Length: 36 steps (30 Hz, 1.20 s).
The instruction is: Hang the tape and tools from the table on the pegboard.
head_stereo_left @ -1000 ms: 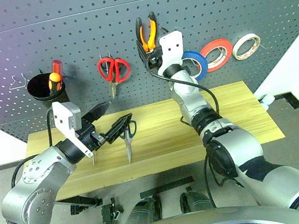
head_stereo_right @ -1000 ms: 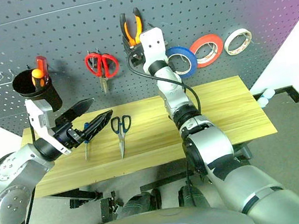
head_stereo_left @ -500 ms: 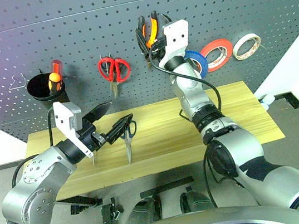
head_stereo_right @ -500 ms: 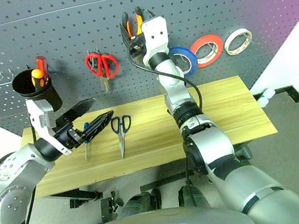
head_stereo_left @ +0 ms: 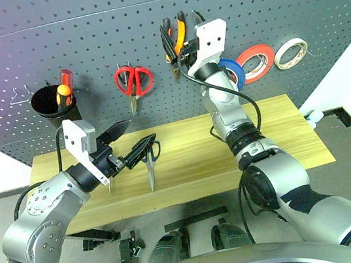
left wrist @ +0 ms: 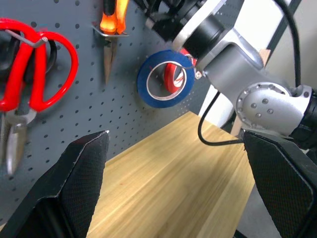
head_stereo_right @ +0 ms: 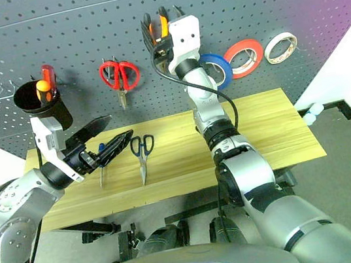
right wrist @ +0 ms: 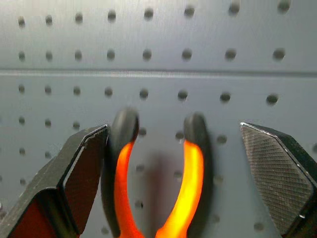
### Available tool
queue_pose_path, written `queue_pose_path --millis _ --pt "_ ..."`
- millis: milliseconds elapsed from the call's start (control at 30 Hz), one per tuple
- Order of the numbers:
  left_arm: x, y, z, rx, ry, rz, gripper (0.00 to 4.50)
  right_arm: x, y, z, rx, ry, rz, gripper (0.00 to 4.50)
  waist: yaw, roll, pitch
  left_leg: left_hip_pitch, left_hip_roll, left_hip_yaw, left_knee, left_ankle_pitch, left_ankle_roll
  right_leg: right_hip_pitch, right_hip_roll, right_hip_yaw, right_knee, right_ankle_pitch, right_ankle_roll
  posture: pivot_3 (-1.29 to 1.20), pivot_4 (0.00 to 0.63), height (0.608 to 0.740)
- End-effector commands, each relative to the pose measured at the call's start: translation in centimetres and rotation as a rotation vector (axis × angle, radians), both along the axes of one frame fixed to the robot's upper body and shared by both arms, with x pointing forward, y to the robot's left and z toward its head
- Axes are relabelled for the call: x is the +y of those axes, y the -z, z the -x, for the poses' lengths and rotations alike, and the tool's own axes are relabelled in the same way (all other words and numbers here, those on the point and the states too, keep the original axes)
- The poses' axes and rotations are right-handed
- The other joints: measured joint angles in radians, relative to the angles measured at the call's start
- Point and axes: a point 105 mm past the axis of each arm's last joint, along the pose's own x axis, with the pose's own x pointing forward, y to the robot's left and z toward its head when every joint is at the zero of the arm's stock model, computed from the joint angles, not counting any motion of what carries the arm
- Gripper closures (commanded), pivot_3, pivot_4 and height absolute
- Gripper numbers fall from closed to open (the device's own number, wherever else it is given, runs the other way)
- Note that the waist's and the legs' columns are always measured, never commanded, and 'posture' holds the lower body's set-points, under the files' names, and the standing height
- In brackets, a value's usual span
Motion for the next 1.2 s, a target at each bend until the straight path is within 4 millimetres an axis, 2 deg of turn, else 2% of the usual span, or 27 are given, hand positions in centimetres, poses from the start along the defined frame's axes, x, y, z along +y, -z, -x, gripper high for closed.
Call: queue_pose_path --millis 33,433,667,767,900,1000,1133,1200 --pt "-0.2 -0.8 0.3 -0.037 0.008 -0.001 0.00 0.1 -2.3 1.5 -0.094 -0.043 -0.052 0.05 0.000 0.000 0.000 0.000 0.000 0.000 0.000 0.000 0.000 0.000 0.000 0.000 0.000 0.000 0.000 0.11 0.221 0.726" --pt "-0.1 -0.8 -0.1 -0.034 0.012 -0.003 0.00 -0.5 -4.8 4.1 -0.178 -0.131 -0.131 0.05 0.000 0.001 0.005 0.000 0.001 0.000 -0.001 0.000 0.001 0.000 0.001 0.000 -0.002 0.000 0.000 0.08 0.222 0.726" --pt "0.1 -0.8 -0.5 -0.038 0.012 -0.004 0.00 -0.4 -5.2 5.4 -0.117 -0.249 -0.145 0.05 -0.001 0.001 0.005 0.000 0.001 0.000 -0.001 -0.001 0.001 0.000 0.001 0.000 -0.002 0.000 0.000 0.05 0.214 0.726" --pt "0.2 -0.8 -0.7 -0.038 0.016 -0.003 0.00 -1.2 -5.1 6.0 -0.079 -0.297 -0.129 0.05 -0.001 0.001 0.005 0.000 0.001 0.000 -0.002 -0.001 0.001 0.000 0.001 0.000 -0.003 0.000 0.000 0.04 0.212 0.726" --pt "0.2 -0.8 -1.0 -0.041 0.029 -0.012 0.00 -3.4 -3.3 7.0 -0.011 -0.320 -0.014 0.05 0.001 0.001 0.005 -0.001 0.001 0.000 -0.001 -0.002 0.003 0.001 0.001 0.000 -0.006 0.000 0.000 0.01 0.211 0.726" --pt "0.4 -0.8 -1.2 -0.042 0.031 -0.017 0.00 -4.1 -2.1 7.8 0.049 -0.358 0.062 0.05 -0.003 0.001 0.005 -0.001 0.001 0.000 -0.001 -0.005 0.009 0.002 0.001 0.000 -0.009 0.000 0.000 -0.01 0.211 0.726" --pt "0.7 -0.6 -1.5 -0.037 0.035 -0.006 0.00 -5.4 0.8 9.0 0.331 -0.553 0.055 0.05 -0.008 0.001 0.006 -0.002 0.003 0.000 -0.001 -0.006 0.010 0.002 0.001 0.000 -0.009 0.000 0.000 -0.04 0.208 0.726" --pt "0.7 -0.5 -1.7 -0.038 0.038 -0.010 0.00 -6.9 1.5 9.6 0.360 -0.544 0.132 0.05 -0.006 0.001 0.006 -0.002 0.004 0.000 -0.002 -0.007 0.012 0.005 0.001 -0.001 -0.009 0.000 0.000 -0.05 0.204 0.726"
